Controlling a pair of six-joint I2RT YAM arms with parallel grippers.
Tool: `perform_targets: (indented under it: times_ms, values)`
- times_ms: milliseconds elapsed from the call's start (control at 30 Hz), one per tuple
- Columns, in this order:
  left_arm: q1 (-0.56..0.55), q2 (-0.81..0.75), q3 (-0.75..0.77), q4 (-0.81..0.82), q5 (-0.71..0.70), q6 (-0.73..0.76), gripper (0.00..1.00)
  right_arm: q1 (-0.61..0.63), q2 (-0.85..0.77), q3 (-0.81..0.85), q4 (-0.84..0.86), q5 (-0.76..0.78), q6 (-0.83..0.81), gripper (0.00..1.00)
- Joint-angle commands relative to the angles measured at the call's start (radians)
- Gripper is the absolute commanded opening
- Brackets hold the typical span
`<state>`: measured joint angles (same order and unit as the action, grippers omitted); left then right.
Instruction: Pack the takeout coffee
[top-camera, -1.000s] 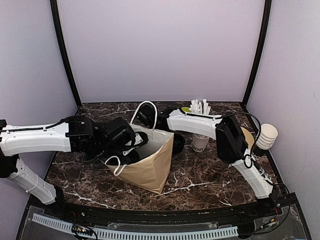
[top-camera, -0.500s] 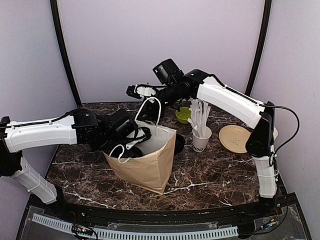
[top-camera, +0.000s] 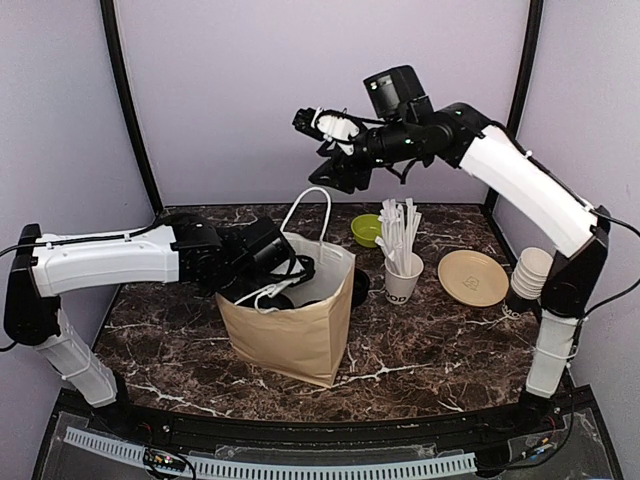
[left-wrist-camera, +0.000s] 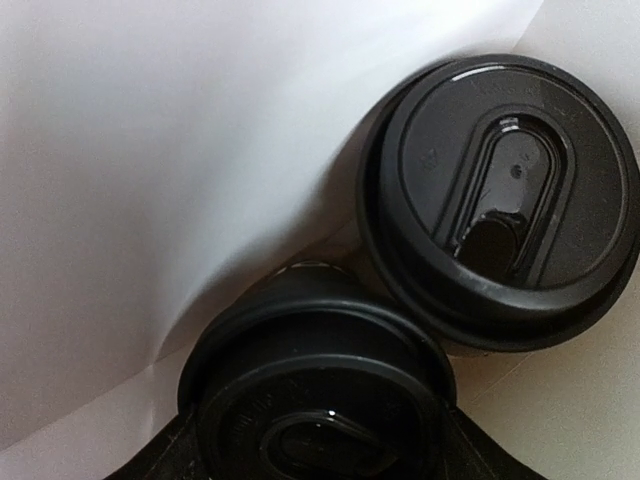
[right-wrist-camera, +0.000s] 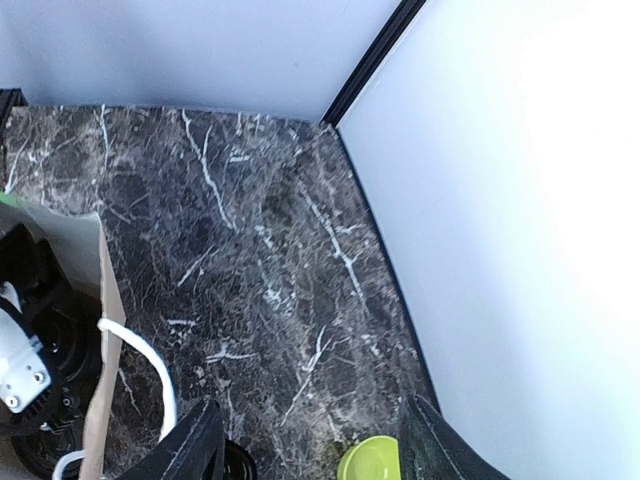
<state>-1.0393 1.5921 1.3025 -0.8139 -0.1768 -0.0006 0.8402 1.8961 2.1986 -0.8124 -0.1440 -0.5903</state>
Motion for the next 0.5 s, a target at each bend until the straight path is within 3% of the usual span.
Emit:
perform_targets:
  times_ms: [0,233,467]
  values:
    - [-0.022,0.124,-0.072,-0.055,0.251,-0.041,0.09,-0.004,-0.074,-0.016,0.039,0.007,0.012,0.59]
    - [-0.022,0.019,-0.047,-0.066,0.252,-0.062,0.13,-0.006,-0.118,-0.028,0.025,0.006,0.026,0.59]
    - [-0.022,-0.047,0.002,-0.092,0.212,-0.087,0.47,-0.004,-0.141,-0.064,0.019,-0.029,0.042,0.59]
